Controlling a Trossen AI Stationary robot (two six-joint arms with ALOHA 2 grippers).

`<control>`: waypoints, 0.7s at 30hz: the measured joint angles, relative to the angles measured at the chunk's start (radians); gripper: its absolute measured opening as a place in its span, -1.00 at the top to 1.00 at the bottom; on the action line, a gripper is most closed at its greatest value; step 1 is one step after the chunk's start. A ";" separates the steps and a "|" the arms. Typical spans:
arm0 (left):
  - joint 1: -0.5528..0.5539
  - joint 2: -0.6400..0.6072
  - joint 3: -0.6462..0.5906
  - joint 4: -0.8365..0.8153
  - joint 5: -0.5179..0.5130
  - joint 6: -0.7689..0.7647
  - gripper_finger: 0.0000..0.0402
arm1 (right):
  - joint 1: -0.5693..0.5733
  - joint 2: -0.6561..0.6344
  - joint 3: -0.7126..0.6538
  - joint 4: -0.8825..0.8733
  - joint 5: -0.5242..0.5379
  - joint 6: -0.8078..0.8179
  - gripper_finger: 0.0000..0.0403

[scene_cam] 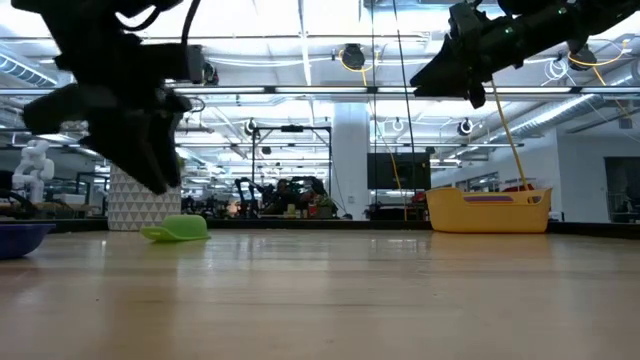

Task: Nest measuring cups in basket
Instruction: Stack the green measuring cup on top of the yellow measuring cup into the bin

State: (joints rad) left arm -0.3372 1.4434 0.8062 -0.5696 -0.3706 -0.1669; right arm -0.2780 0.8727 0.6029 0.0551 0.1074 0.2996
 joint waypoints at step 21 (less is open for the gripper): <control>-0.077 0.240 0.003 -0.037 -0.188 -0.212 -0.05 | -0.002 0.000 0.000 0.114 0.024 -0.102 0.40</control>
State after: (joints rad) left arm -0.4139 1.6834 0.8097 -0.6064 -0.5584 -0.3792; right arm -0.2798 0.8730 0.6029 0.1695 0.1310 0.1977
